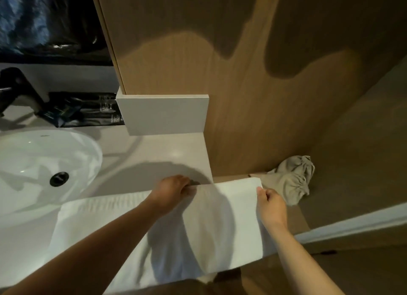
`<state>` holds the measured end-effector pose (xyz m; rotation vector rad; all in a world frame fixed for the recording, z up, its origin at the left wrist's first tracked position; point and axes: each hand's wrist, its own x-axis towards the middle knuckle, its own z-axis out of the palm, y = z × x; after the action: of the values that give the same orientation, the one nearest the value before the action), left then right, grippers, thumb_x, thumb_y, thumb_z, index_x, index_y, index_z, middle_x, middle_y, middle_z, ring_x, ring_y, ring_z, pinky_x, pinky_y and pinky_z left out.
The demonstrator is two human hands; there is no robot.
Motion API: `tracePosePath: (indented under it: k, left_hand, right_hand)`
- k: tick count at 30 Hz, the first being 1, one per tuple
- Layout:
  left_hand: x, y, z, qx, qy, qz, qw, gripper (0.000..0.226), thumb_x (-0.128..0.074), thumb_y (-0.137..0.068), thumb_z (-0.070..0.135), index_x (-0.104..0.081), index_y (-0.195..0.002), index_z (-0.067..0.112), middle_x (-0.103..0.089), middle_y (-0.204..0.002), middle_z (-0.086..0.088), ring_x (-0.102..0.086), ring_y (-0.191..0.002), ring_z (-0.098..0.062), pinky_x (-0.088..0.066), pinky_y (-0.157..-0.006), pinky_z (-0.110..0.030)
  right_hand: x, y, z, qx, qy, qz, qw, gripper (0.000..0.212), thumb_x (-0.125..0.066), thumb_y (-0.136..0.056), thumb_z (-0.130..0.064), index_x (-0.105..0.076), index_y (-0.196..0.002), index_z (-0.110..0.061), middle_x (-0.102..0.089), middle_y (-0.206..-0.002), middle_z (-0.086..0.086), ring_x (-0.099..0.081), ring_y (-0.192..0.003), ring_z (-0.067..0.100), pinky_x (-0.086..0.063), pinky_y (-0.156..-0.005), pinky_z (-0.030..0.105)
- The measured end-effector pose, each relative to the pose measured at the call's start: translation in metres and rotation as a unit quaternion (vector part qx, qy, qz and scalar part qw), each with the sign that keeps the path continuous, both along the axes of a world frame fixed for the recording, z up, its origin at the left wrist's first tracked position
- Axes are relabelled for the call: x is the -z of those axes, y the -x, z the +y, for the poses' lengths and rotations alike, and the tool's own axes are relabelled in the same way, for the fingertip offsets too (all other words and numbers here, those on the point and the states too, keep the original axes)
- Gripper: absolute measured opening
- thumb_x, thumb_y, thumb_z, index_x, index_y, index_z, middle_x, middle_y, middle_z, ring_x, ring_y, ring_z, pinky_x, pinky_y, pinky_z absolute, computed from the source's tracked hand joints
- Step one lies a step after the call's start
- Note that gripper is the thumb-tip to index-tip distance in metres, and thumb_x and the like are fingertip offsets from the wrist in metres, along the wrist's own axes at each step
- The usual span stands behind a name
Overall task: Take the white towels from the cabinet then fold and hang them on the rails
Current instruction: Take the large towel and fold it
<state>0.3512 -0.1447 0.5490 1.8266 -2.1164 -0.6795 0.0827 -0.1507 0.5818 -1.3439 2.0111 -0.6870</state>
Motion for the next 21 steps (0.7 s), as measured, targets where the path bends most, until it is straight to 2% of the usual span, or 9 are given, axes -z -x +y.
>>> tracePosePath:
  k: [2,3,5,7,8,10,12,14,21]
  left_hand:
    - [0.006,-0.001,-0.005,-0.012,-0.005,0.015,1.000,0.043,-0.042,-0.087,0.049,-0.067,-0.115,0.029,-0.067,-0.115,0.009,-0.063,-0.104,-0.013,-0.050,-0.090,-0.031]
    - [0.009,-0.001,-0.006,-0.017,-0.001,0.021,1.000,0.047,-0.040,-0.086,0.055,-0.067,-0.114,0.029,-0.068,-0.112,0.009,-0.063,-0.102,-0.012,-0.050,-0.089,-0.031]
    - [0.011,-0.001,-0.009,-0.023,0.029,0.010,0.999,0.049,-0.041,-0.086,0.059,-0.068,-0.110,0.028,-0.067,-0.104,0.007,-0.061,-0.096,-0.014,-0.050,-0.084,-0.030]
    - [0.012,-0.002,-0.007,-0.028,0.061,0.000,0.998,0.049,-0.042,-0.087,0.060,-0.069,-0.109,0.024,-0.064,-0.099,0.004,-0.058,-0.092,-0.017,-0.048,-0.080,-0.030]
    - [0.010,-0.004,-0.003,-0.030,0.072,0.000,0.997,0.049,-0.042,-0.087,0.058,-0.069,-0.108,0.022,-0.062,-0.097,0.002,-0.056,-0.090,-0.018,-0.048,-0.079,-0.032]
    - [0.006,-0.015,0.009,-0.031,0.112,0.003,0.993,0.041,-0.047,-0.088,0.048,-0.067,-0.104,0.016,-0.062,-0.095,-0.003,-0.056,-0.086,-0.023,-0.050,-0.075,-0.037]
    - [-0.002,-0.033,0.028,-0.040,0.154,0.001,0.987,0.032,-0.051,-0.088,0.038,-0.066,-0.099,0.012,-0.062,-0.095,-0.005,-0.057,-0.083,-0.027,-0.051,-0.072,-0.038]
    - [-0.011,-0.056,0.054,-0.056,0.169,-0.001,0.984,0.029,-0.051,-0.090,0.036,-0.065,-0.100,0.012,-0.062,-0.096,-0.004,-0.057,-0.084,-0.025,-0.050,-0.072,-0.037]
    - [-0.024,-0.140,0.138,-0.135,0.161,-0.032,0.977,0.032,-0.047,-0.089,0.033,-0.070,-0.093,0.011,-0.064,-0.090,-0.003,-0.060,-0.079,-0.022,-0.044,-0.071,-0.026]
  right_hand:
    - [0.009,0.003,-0.005,-0.001,-0.023,0.006,1.000,0.030,-0.044,-0.103,-0.027,-0.056,-0.082,-0.008,-0.056,-0.070,0.003,-0.059,-0.081,0.032,-0.038,-0.067,0.034]
    - [0.012,0.003,-0.005,-0.006,-0.037,0.012,0.999,0.027,-0.045,-0.102,-0.028,-0.060,-0.097,-0.006,-0.057,-0.075,0.002,-0.060,-0.086,0.031,-0.039,-0.070,0.033]
    - [0.015,-0.001,-0.001,-0.024,-0.060,0.031,0.997,0.038,-0.047,-0.102,-0.028,-0.052,-0.129,-0.002,-0.062,-0.087,0.004,-0.060,-0.095,0.028,-0.043,-0.079,0.033]
    - [0.017,-0.007,0.007,-0.064,-0.053,0.060,0.995,0.049,-0.049,-0.101,-0.028,-0.042,-0.142,-0.003,-0.059,-0.124,0.014,-0.052,-0.121,0.031,-0.042,-0.098,0.037]
    - [0.014,-0.012,0.011,-0.079,-0.045,0.064,0.994,0.051,-0.050,-0.100,-0.028,-0.040,-0.144,-0.004,-0.049,-0.139,0.016,-0.045,-0.130,0.032,-0.038,-0.104,0.038]
    - [0.007,-0.026,0.018,-0.111,-0.028,0.058,0.992,0.050,-0.050,-0.101,-0.028,-0.040,-0.145,-0.008,-0.039,-0.148,0.012,-0.042,-0.133,0.030,-0.038,-0.105,0.037]
    - [-0.002,-0.045,0.023,-0.155,0.000,0.067,0.986,0.042,-0.049,-0.101,-0.027,-0.045,-0.141,-0.014,-0.043,-0.144,0.005,-0.046,-0.130,0.024,-0.038,-0.103,0.031]
    - [-0.011,-0.067,0.029,-0.200,0.028,0.059,0.978,0.035,-0.049,-0.101,-0.025,-0.052,-0.135,-0.019,-0.050,-0.137,-0.001,-0.049,-0.126,0.019,-0.038,-0.101,0.026]
    - [-0.010,-0.154,0.055,-0.341,0.083,0.058,0.935,0.026,-0.053,-0.099,-0.024,-0.064,-0.122,-0.022,-0.061,-0.126,-0.005,-0.055,-0.114,0.011,-0.048,-0.101,0.031]
